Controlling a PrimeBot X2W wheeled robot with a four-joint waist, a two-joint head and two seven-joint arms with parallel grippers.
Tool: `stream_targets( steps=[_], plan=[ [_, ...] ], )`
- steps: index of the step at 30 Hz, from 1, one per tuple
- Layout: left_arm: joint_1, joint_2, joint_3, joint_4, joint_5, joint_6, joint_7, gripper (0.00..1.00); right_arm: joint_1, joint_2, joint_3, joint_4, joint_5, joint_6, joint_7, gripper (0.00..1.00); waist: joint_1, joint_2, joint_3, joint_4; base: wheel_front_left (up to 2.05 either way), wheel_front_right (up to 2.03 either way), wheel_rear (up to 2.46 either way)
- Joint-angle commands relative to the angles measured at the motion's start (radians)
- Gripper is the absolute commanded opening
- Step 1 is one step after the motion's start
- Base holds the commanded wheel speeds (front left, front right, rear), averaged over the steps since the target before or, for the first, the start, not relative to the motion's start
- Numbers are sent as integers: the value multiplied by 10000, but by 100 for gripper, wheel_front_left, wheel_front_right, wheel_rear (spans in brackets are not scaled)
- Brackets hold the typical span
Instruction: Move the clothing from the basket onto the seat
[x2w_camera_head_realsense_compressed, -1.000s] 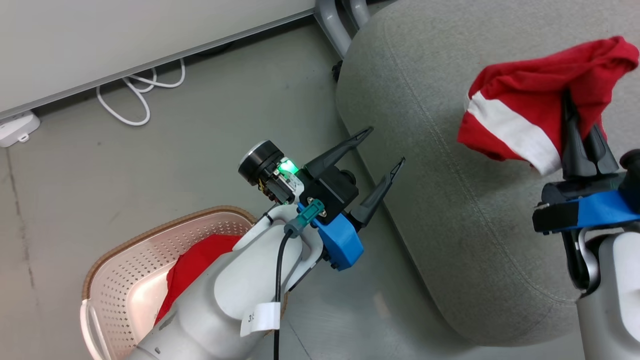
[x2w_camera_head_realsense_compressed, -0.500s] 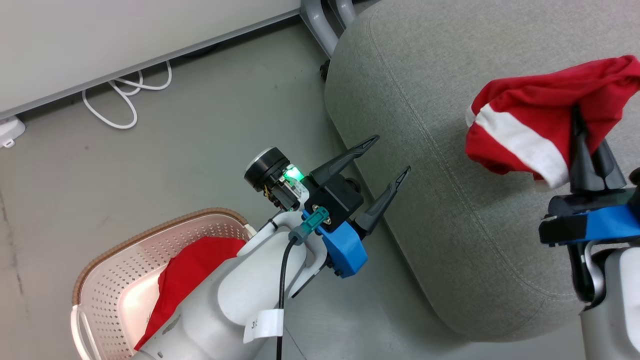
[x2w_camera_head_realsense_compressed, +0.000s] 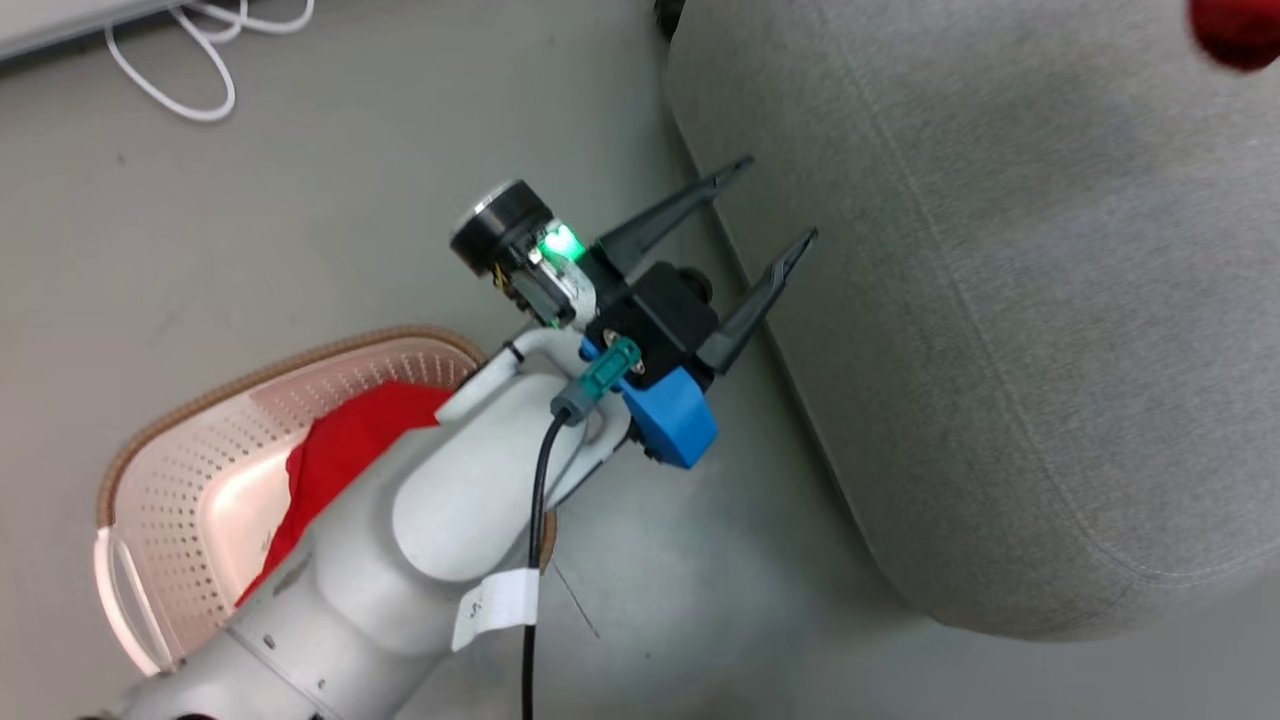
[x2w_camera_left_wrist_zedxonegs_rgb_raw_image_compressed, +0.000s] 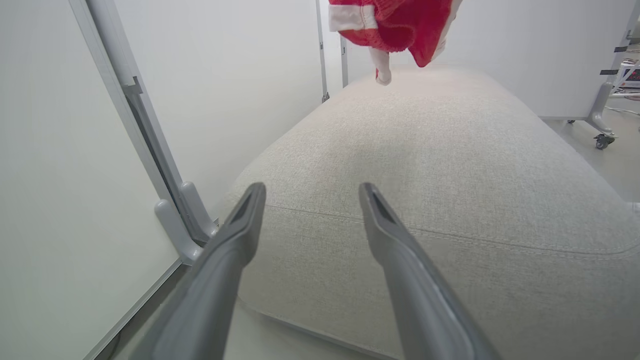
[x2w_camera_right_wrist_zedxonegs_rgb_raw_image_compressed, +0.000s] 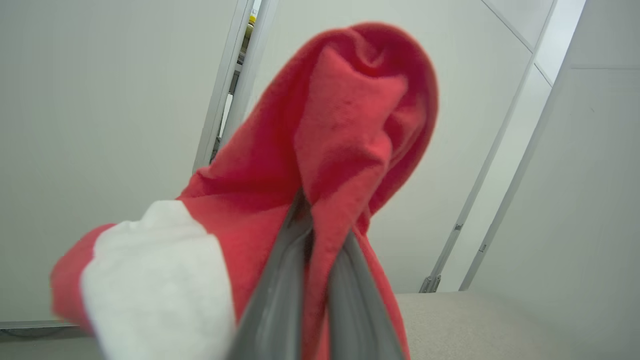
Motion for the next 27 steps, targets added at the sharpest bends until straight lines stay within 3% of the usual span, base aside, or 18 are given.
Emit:
stream_targets(
  steps=[1,12,17,27],
  plan=[
    [-280,135,31,-101,66,70,12,100,-392,-166,-206,48,13,-1,-36,0,-1,0,652,209,0,0,0],
    [-1362,843,89,-1336,543,148,510,100,-2539,-1535,-1468,1701,259,1,-34,0,-1,0,2647,430,0,0,0],
    [-1559,1053,-11,-1781,639,154,741,100,-2907,-1566,-1646,2958,51,1,-37,0,-1,0,3218,448,0,0,0],
    [-1673,1312,-60,-2246,645,225,965,100,-2637,-963,-1900,4408,-231,1,-36,0,-1,0,3788,480,0,0,0]
  ],
)
